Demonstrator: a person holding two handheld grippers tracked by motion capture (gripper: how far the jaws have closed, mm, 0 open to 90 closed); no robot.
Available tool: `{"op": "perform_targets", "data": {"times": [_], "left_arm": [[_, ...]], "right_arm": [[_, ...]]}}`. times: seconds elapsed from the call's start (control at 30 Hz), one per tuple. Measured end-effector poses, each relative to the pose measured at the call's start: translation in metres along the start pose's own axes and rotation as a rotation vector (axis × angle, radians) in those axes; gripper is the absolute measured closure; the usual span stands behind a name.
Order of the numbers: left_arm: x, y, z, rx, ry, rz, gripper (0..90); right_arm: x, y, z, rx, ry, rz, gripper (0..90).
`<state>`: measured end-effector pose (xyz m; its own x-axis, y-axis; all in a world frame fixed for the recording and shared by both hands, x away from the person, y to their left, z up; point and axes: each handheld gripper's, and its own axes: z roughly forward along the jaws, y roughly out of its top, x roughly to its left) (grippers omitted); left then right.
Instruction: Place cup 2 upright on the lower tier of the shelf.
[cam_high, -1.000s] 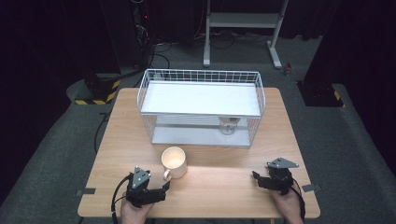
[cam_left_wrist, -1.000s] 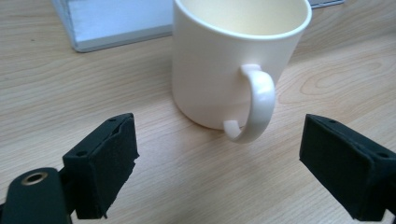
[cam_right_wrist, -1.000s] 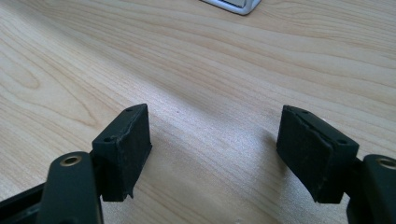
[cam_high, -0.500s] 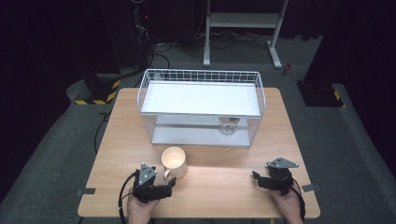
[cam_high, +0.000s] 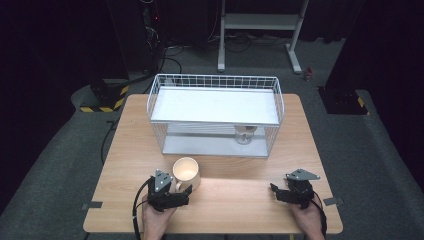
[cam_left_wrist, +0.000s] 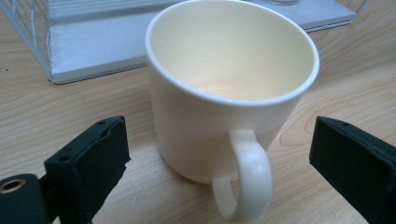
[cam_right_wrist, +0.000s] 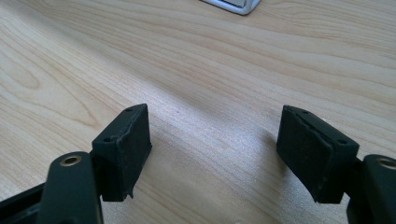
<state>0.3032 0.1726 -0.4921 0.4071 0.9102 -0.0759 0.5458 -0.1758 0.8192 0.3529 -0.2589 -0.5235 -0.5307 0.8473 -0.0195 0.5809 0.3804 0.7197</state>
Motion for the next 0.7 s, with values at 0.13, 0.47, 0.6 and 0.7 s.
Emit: {"op": "perform_targets", "data": {"times": [0.13, 0.47, 0.6, 0.7], "left_arm": [[0.0, 0.003, 0.005, 0.004, -0.002, 0.002, 4.7], [-0.005, 0.01, 0.016, 0.007, 0.003, 0.021, 4.6], [-0.005, 0.013, 0.021, 0.006, 0.015, 0.02, 5.1], [-0.005, 0.016, 0.024, 0.002, 0.006, 0.024, 5.6]], "right_arm": [[0.0, 0.0, 0.0, 0.0, 0.0, -0.001, 25.9], [0.0, 0.0, 0.0, 0.0, 0.0, -0.001, 25.9], [0.0, 0.0, 0.0, 0.0, 0.0, -0.001, 25.9], [0.0, 0.0, 0.0, 0.0, -0.001, 0.002, 25.9]]}}
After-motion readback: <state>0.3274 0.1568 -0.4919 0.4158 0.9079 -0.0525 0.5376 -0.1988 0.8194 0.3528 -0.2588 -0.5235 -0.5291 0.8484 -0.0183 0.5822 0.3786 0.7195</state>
